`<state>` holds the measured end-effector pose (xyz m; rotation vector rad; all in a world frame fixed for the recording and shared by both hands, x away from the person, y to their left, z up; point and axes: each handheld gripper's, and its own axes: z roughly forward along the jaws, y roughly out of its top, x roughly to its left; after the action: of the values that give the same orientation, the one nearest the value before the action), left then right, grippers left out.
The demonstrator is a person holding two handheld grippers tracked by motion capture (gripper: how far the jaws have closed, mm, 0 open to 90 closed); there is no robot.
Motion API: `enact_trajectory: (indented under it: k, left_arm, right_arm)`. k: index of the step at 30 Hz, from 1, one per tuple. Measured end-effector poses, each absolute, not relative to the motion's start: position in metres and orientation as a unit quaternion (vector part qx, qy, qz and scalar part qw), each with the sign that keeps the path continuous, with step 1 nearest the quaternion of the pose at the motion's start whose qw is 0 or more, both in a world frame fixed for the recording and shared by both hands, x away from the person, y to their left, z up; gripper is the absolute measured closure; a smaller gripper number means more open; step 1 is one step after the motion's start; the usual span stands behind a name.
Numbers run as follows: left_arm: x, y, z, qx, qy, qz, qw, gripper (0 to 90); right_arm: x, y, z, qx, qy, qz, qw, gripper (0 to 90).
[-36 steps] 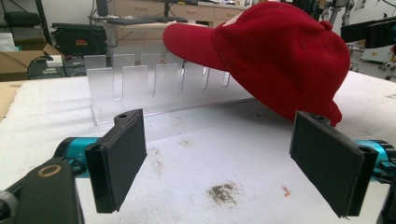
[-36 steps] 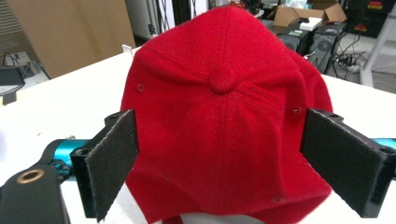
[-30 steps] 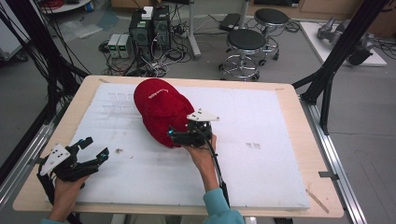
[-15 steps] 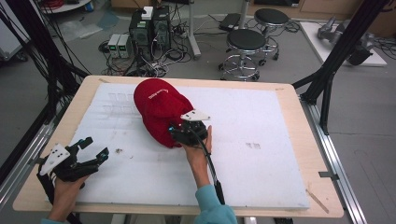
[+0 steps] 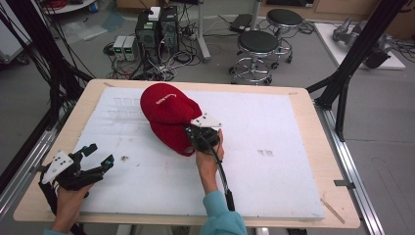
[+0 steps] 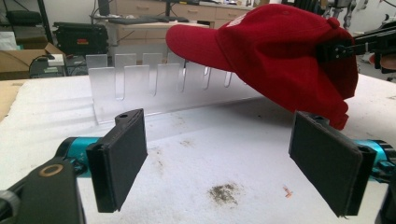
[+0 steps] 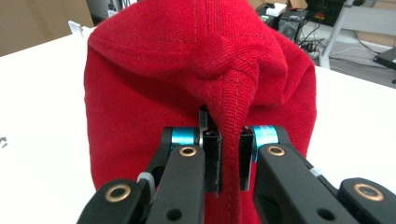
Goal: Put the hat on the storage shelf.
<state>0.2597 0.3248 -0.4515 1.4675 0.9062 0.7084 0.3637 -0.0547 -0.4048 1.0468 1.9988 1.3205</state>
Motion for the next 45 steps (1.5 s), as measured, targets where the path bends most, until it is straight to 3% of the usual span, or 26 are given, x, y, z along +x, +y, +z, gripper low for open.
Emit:
enact_trajectory:
  k: [10,25,36,45]
  left_arm:
    - [0.259,0.324,-0.451,0.634,0.389,0.309,0.593,19.2]
    - [0.259,0.325,-0.451,0.633,0.387,0.306,0.597,18.2]
    - [0.26,0.325,-0.444,0.646,0.375,0.29,0.599,18.2]
    - [0.257,0.316,-0.424,0.68,0.336,0.247,0.603,18.1]
  right_arm:
    - [0.359,-0.061,-0.393,0.369,0.721,0.507,0.295,86.6]
    - [0.341,-0.074,-0.348,0.308,0.694,0.554,0.341,86.6]
    - [0.329,-0.088,-0.331,0.259,0.717,0.571,0.306,86.5]
    - [0.32,-0.107,-0.323,0.215,0.727,0.602,0.25,86.5]
